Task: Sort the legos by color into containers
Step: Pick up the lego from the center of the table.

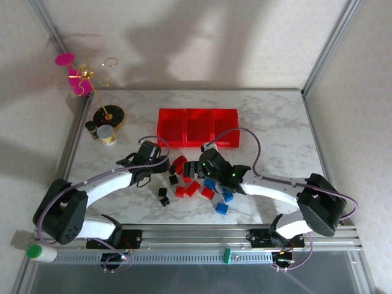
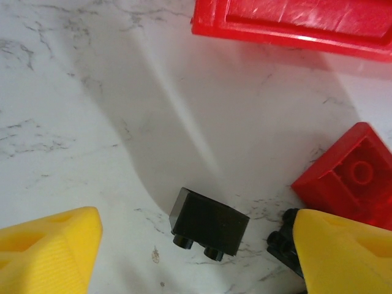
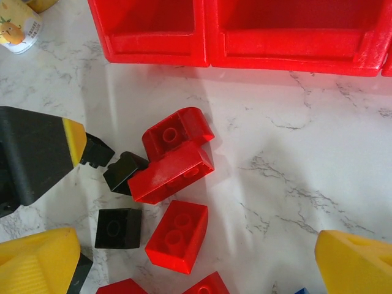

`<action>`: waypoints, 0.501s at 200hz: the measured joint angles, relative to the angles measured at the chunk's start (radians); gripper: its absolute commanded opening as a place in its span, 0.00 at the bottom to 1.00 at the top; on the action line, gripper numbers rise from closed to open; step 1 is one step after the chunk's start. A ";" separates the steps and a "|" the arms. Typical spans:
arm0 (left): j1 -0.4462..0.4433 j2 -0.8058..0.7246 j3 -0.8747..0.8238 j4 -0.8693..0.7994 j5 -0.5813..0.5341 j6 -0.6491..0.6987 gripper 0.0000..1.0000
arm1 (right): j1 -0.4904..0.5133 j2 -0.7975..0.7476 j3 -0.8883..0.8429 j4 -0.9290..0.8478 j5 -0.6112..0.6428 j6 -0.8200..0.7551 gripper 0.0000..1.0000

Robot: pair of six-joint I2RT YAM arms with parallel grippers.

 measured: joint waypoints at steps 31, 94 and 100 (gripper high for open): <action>-0.001 0.064 0.010 0.005 0.000 0.018 0.73 | 0.000 0.001 0.011 -0.006 0.006 0.006 0.99; -0.002 0.151 0.032 0.045 0.000 0.040 0.53 | 0.000 0.012 0.015 -0.007 0.008 0.014 0.99; -0.002 0.156 0.032 0.049 0.000 0.037 0.51 | 0.000 0.012 0.015 -0.007 0.008 0.014 0.99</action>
